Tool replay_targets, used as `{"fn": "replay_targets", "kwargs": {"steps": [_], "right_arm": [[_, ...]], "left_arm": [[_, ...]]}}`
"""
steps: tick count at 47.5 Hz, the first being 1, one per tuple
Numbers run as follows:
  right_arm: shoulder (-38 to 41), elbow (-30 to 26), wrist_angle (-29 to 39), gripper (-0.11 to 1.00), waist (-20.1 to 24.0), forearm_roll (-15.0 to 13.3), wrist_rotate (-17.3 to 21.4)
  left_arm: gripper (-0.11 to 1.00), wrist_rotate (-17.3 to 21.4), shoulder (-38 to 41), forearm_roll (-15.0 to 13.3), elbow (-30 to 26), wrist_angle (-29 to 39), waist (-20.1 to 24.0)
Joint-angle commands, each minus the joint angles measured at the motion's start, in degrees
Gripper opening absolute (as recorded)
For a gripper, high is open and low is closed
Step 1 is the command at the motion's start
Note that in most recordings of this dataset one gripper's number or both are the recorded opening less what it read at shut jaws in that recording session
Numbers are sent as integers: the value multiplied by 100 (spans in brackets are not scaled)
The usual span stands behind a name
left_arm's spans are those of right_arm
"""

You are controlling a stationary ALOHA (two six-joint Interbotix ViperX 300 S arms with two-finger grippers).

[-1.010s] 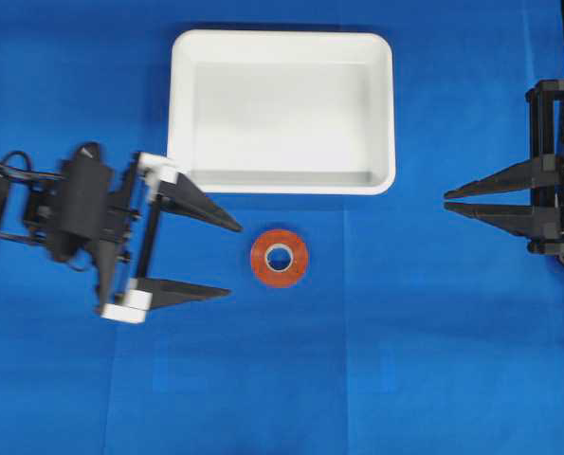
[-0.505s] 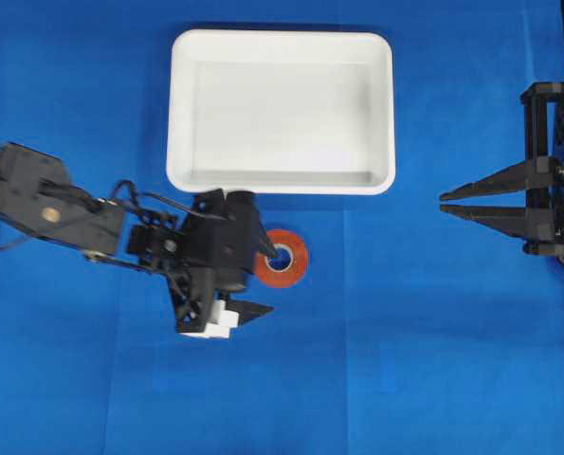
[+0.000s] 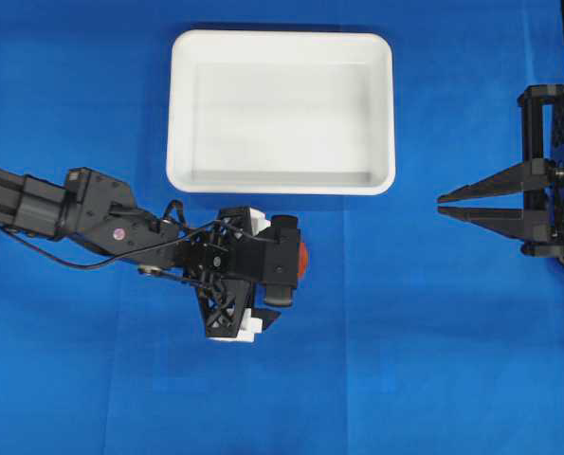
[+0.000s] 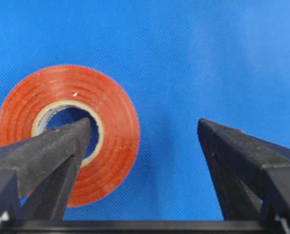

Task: Place one roll of tape in the white case with the left arm.
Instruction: 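Lower the left gripper over the tape roll and close on it, then lift the tape roll and carry it left-up into the white tray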

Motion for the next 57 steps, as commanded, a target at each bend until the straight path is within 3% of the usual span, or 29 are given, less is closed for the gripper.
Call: {"fn": "replay_targets", "kwargs": {"steps": [1,9,19,29,43,57], "right_arm": [[18,-88,-18,-11,-9,0,9],[18,-88,0,-11,-9,0,9],[18,-97,18,-11,-9,0,9],[18,-97,35,-11,-9,0,9],[18,-97,123,-11,-9,0,9],[18,-97,123,-11,-9,0,9]], "left_arm": [[87,-9,-35,9,-132,26,53],[80,-18,0,9,-167,167,62],[25,-211,0,9,-431,729,62],[26,-211,-202,70,-765,1371,-62],[26,-114,-1310,299,-782,2092,9],[26,229,-1494,316,-642,2083,1063]]}}
